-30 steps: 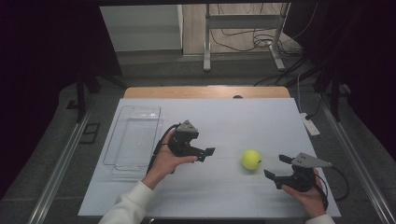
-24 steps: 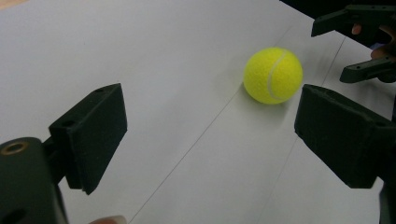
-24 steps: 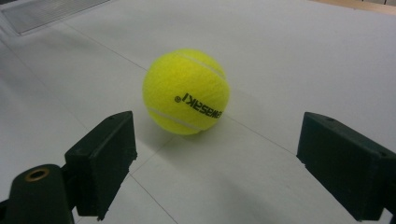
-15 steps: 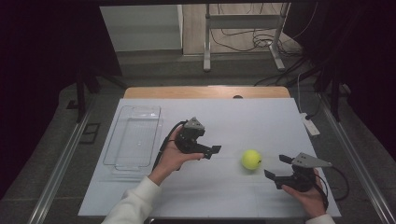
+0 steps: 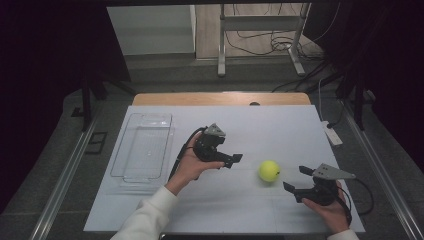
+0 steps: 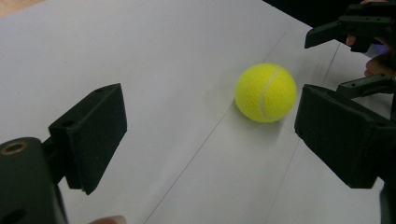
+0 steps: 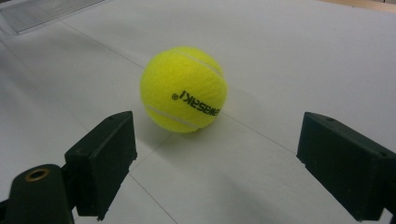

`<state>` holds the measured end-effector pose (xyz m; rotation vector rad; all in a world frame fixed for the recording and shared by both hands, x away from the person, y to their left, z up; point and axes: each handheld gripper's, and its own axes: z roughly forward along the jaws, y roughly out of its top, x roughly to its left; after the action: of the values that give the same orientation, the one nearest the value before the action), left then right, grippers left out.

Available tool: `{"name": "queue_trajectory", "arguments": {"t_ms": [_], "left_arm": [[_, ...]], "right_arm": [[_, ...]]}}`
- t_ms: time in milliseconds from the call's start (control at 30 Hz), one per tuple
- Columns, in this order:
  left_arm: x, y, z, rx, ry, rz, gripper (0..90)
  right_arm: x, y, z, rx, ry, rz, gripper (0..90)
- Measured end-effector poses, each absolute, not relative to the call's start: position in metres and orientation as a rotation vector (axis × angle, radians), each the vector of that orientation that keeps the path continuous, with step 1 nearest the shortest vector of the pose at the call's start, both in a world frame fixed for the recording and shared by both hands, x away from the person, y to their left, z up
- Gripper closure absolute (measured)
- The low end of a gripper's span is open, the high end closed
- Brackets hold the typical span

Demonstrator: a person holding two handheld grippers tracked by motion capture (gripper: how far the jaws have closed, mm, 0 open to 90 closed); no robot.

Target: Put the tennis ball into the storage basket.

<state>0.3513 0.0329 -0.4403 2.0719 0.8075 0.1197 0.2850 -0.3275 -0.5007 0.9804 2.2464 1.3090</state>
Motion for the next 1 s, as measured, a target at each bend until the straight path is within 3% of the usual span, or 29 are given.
{"name": "queue_trajectory", "arguments": {"t_ms": [1000], "left_arm": [[0.362, 0.002, -0.439, 2.102, 0.757, 0.108, 10.6]], "right_arm": [[0.285, -0.328, -0.501, 0.981, 2.249, 1.309, 11.8]]}}
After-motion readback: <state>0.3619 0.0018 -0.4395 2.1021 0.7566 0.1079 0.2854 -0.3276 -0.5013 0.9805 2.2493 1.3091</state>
